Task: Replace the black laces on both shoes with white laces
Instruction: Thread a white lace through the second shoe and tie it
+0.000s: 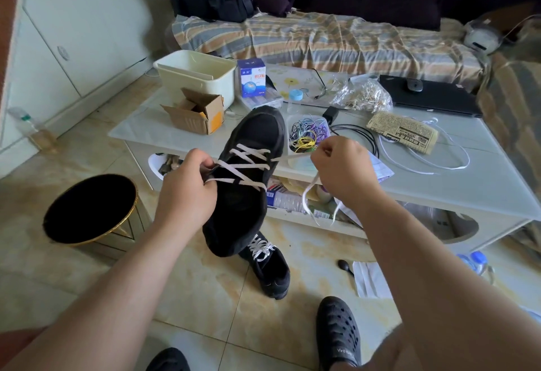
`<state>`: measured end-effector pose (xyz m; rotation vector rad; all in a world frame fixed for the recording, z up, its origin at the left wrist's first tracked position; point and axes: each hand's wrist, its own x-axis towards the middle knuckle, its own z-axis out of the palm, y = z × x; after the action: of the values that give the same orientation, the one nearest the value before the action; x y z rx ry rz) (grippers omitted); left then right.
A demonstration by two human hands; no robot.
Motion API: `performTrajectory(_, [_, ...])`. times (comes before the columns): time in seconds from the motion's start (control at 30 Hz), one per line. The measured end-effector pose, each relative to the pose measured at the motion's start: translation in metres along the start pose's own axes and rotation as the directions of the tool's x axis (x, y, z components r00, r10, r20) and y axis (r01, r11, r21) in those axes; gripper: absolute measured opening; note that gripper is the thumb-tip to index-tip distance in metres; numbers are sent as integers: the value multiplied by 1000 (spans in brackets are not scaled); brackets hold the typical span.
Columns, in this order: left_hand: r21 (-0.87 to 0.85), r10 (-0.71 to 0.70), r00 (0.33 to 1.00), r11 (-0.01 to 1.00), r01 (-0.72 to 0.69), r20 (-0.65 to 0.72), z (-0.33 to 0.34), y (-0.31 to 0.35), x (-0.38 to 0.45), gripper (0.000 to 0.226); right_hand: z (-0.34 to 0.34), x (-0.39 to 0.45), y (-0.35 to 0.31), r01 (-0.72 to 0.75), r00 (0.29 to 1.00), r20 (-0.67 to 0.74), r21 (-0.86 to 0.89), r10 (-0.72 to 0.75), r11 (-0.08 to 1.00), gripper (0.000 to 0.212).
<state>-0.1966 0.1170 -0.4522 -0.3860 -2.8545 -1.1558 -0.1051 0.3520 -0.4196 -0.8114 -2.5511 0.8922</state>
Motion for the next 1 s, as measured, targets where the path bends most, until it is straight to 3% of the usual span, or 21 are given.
performTrajectory(0.2, [-11, -28, 999, 1000, 28, 28, 0, 4, -5, 29, -3, -4, -10, 17, 997, 79, 31, -20, 999, 20])
performTrajectory(0.27, [-20, -25, 999, 999, 26, 32, 1, 5, -6, 29, -3, -7, -16, 54, 991, 123, 35, -58, 998, 29])
performTrajectory(0.4, [-41, 16, 999, 999, -14, 50, 4, 10, -10, 28, 3, -17, -31, 221, 965, 116, 123, -235, 967, 29])
performTrajectory(0.57, [-90, 137, 990, 986, -138, -19, 8, 21, -16, 22, 15, -23, -40, 504, 860, 15, 137, -511, 853, 30])
performTrajectory(0.7, [-135, 199, 973, 968, -214, -116, 10, 29, -22, 23, 8, -24, -43, 418, 904, 6, 212, -428, 884, 34])
performTrajectory(0.77, [-163, 211, 963, 958, -238, -165, 10, 35, -26, 22, 5, -24, -44, 361, 929, -6, 241, -371, 901, 15])
performTrajectory(0.83, [-218, 177, 969, 952, -213, -174, 8, 42, -28, 21, 2, -25, -47, 320, 944, -23, 297, -328, 900, 5])
performTrajectory(1.0, [-282, 130, 978, 944, -171, -161, 6, 52, -29, 19, -4, -24, -49, 271, 962, -78, 388, -261, 881, 9])
